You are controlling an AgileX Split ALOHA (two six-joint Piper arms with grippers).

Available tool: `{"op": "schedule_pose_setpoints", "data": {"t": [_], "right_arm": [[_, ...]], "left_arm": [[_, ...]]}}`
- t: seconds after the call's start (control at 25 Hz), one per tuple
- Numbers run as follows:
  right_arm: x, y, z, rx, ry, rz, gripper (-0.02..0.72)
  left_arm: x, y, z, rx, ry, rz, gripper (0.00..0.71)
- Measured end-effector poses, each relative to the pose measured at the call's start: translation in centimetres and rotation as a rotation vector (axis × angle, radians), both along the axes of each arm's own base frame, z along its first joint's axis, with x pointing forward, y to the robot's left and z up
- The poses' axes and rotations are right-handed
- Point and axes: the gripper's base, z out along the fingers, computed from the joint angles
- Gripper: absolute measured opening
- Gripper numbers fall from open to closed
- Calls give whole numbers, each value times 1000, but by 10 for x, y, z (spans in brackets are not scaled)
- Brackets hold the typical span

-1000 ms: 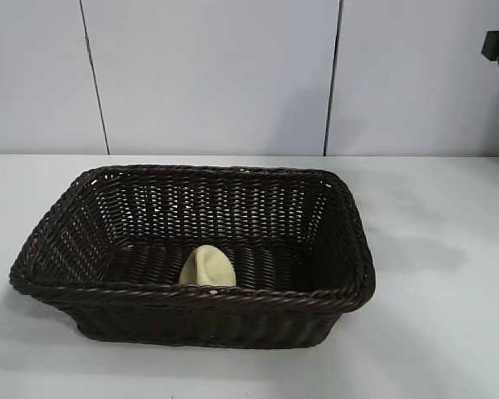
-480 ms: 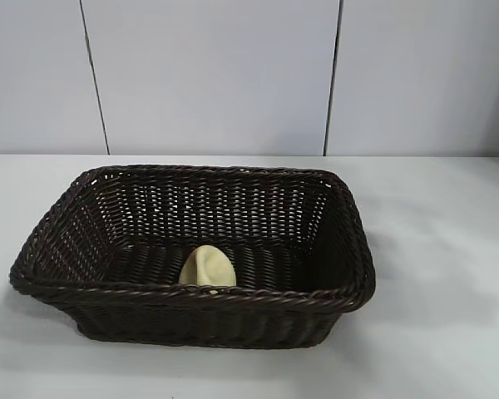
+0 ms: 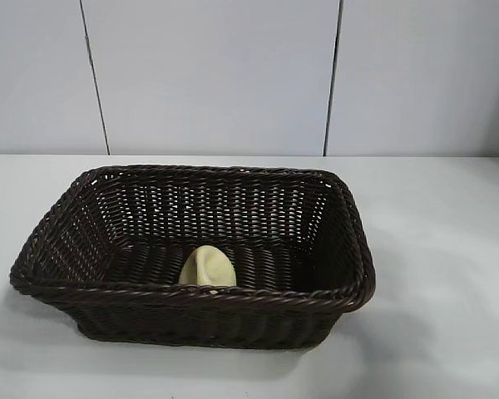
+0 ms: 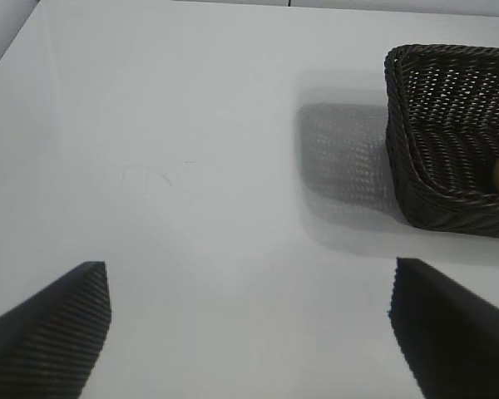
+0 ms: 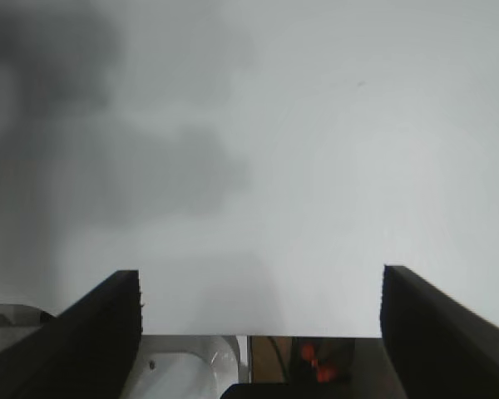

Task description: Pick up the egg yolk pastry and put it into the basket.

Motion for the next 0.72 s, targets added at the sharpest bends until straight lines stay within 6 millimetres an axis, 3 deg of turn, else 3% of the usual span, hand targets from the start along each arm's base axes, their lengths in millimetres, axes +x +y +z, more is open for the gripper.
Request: {"op": "schedule_pose_setpoints", "data": {"t": [0.16, 0.72], "right_arm": [[-28, 2, -15, 21, -26, 0, 571], [-86, 2, 3, 26, -429, 7, 571]], "left_arm": [[0, 0, 0, 0, 0, 0, 661], [0, 0, 0, 0, 0, 0, 661]]}}
